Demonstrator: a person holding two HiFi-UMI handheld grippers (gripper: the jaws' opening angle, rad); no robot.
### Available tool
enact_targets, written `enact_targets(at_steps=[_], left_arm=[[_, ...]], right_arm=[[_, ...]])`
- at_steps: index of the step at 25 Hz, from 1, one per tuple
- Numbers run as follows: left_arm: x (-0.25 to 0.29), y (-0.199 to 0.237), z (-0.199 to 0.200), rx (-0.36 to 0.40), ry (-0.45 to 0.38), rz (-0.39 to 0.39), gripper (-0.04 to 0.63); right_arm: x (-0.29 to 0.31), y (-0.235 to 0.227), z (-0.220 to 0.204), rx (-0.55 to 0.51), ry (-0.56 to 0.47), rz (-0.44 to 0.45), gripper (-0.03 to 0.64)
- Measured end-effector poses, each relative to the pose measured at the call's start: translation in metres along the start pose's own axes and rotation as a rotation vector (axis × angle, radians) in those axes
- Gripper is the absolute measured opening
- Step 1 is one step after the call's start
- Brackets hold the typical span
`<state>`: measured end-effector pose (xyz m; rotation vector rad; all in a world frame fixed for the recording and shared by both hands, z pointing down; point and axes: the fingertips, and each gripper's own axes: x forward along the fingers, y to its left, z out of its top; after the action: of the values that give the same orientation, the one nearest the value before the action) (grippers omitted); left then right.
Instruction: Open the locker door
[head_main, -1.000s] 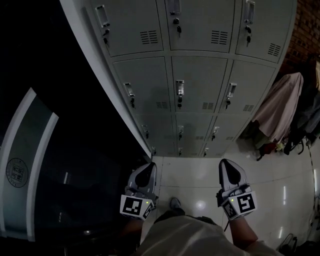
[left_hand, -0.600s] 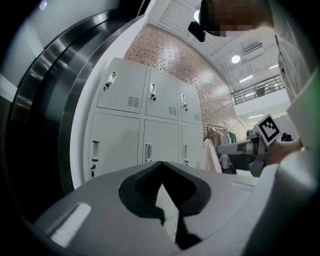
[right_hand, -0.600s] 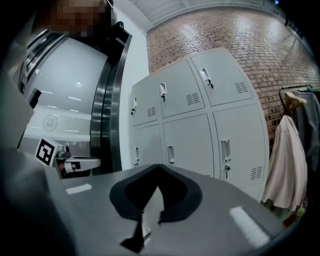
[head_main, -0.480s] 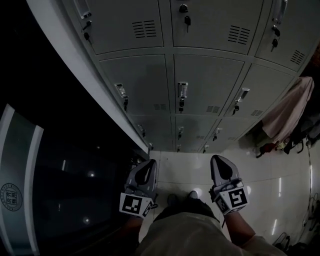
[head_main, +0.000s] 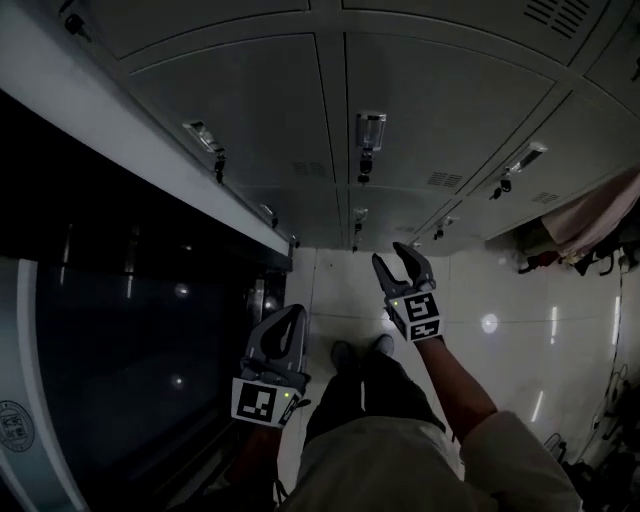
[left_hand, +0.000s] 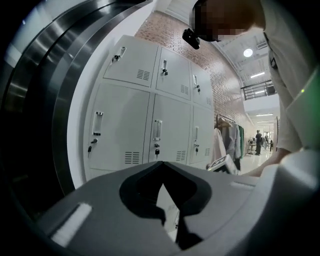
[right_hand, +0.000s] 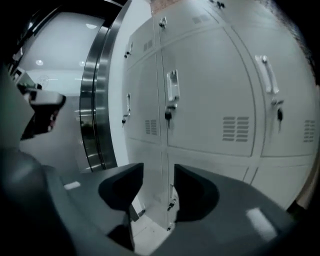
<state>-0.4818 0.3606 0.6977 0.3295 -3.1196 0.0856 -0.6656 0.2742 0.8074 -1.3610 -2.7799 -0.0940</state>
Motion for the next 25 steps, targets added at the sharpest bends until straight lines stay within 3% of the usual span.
enact_targets(at_steps=[2, 5, 9, 15, 21, 25], left_arm=[[-0.007, 0.002, -0.047, -0.018, 0.105, 0.008, 0.012], [-0.020, 0.006, -0.096, -0.056, 0.153, 0.030, 0.012], [-0.034, 0.013, -0.149, -0.067, 0.192, 0.044, 0.014], [-0.040, 0.013, -0.195, -0.070, 0.221, 0.026, 0.014], [-0.045, 0.017, -0.212, -0.071, 0.201, 0.041, 0.014], [-0.045, 0.021, -0.216, -0.089, 0.195, 0.060, 0.014]], right_arm=[[0.045, -0.006, -0.061, -0.009, 0.056, 0.001, 0.223], [0.101, -0.014, -0.168, 0.043, 0.166, 0.004, 0.239], [0.150, -0.018, -0.238, 0.118, 0.220, 0.006, 0.239], [0.200, -0.030, -0.265, 0.142, 0.238, 0.003, 0.235], [0.219, -0.025, -0.274, 0.134, 0.239, -0.020, 0.219], [0.207, -0.026, -0.274, 0.183, 0.241, -0.055, 0.147]])
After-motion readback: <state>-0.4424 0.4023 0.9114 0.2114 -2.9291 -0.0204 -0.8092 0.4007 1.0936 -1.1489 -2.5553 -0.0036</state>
